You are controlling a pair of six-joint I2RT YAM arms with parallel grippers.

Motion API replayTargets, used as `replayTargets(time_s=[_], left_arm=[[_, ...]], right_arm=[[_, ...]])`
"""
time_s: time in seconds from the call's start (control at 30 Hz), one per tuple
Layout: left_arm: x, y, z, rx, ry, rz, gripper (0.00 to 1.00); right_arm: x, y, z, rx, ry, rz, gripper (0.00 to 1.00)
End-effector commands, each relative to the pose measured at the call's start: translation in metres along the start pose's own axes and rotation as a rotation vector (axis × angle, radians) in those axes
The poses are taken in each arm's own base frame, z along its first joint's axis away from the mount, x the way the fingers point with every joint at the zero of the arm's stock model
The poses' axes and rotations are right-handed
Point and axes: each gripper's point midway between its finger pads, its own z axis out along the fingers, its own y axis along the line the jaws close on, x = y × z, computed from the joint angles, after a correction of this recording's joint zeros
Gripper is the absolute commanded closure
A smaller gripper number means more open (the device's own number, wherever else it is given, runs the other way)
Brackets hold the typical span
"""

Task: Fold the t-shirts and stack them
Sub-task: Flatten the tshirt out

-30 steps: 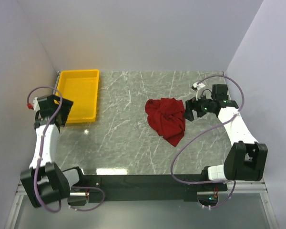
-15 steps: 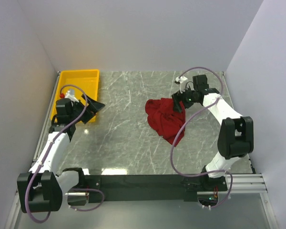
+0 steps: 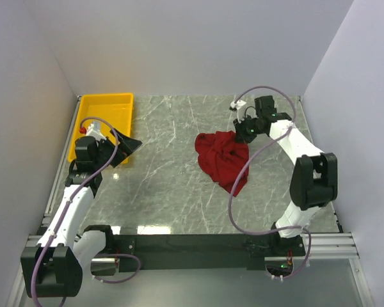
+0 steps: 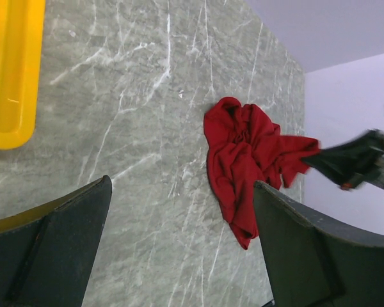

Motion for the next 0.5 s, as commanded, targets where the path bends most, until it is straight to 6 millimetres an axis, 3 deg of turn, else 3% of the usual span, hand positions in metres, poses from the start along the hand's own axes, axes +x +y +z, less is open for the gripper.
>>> replayTargets(time_s=[0.0,0.03,0.23,0.33,0.47], left_arm=[[-0.024,-0.020,-0.007,0.034,-0.071,0.075,0.03],[-0.027,-0.022,-0.008,0.038,-0.082,0.093,0.03],[-0.048,-0.051,-0.019,0.111,-0.146,0.192,0.03],[-0.055,-0.064,-0.026,0.159,-0.180,0.242,0.03],[-0.058,-0.083,-0.035,0.254,-0.215,0.317,0.03]], right_arm=[[-0.077,0.017,-0.076,0.035,-0.212,-0.175,1.00],[-0.098,0.023,-0.101,0.052,-0.271,-0.225,1.00],[-0.155,0.057,-0.187,0.084,-0.487,-0.411,1.00],[-0.182,0.075,-0.224,0.087,-0.590,-0.480,1.00],[-0.195,0.103,-0.252,0.029,-0.663,-0.544,1.00]])
